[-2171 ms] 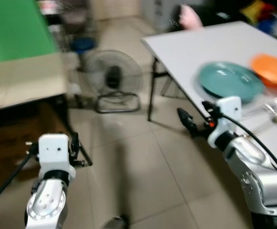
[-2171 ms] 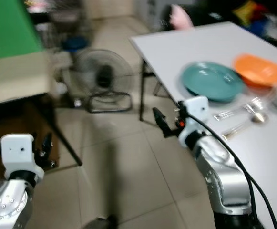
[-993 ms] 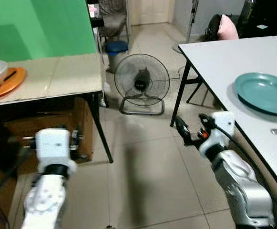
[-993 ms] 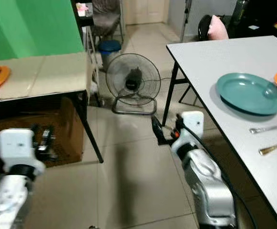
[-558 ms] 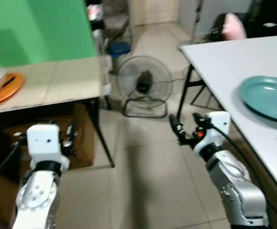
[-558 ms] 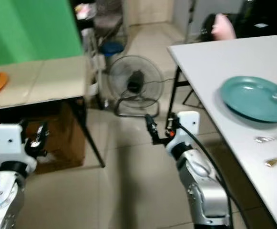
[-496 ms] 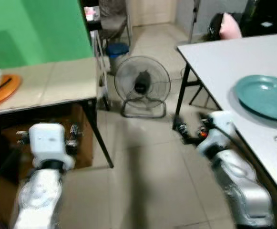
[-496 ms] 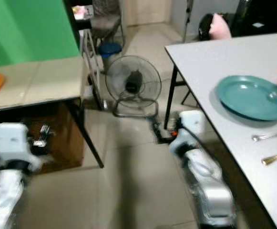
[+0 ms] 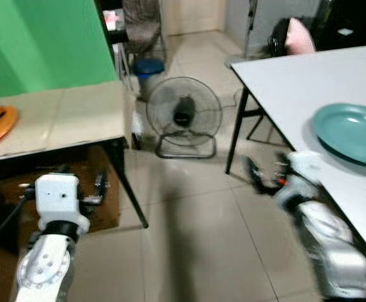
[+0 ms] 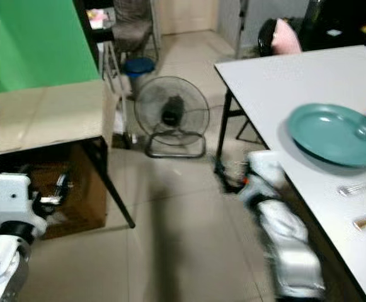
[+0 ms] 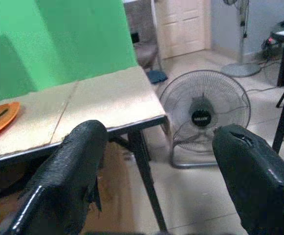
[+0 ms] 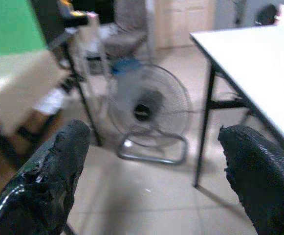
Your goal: Setting the table
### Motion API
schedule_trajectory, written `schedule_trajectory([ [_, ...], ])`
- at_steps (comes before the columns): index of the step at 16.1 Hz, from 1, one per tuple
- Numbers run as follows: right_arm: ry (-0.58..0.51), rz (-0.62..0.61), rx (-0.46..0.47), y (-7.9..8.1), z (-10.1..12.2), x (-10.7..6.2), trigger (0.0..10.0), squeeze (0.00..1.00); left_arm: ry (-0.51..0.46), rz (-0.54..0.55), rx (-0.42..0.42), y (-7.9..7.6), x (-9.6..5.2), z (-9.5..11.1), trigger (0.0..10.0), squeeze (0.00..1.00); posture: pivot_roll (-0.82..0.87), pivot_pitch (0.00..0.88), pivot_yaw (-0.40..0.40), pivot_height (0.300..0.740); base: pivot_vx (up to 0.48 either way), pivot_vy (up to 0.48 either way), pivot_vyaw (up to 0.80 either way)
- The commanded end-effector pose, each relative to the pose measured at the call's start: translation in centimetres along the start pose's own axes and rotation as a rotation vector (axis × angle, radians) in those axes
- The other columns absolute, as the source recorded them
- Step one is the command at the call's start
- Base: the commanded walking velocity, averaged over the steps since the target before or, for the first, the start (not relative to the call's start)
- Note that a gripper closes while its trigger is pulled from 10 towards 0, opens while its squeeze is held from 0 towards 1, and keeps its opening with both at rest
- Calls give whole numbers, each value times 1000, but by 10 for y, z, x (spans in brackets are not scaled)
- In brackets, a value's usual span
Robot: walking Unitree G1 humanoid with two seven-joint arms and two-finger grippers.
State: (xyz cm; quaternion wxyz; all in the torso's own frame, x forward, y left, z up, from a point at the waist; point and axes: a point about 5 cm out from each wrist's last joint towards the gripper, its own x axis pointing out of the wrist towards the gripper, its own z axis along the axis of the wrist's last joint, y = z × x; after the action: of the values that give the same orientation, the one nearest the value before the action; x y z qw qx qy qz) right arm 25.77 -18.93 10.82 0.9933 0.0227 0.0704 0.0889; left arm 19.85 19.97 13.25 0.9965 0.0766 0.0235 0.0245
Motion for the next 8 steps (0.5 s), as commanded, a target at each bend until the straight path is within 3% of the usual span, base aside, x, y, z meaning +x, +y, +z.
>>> schedule_trajectory([
  [1, -15, 41, 32, 8, 1, 4, 10000, 1000, 3, 23, 22, 10, -2, -1, 10000, 1000, -74, 39, 74, 740, 304, 0, 0],
  [8, -20, 114, 19, 24, 1, 6, 10000, 1000, -20, 24, -41, -2, -3, 0, 10000, 1000, -68, 39, 50, 740, 345, 0, 0],
])
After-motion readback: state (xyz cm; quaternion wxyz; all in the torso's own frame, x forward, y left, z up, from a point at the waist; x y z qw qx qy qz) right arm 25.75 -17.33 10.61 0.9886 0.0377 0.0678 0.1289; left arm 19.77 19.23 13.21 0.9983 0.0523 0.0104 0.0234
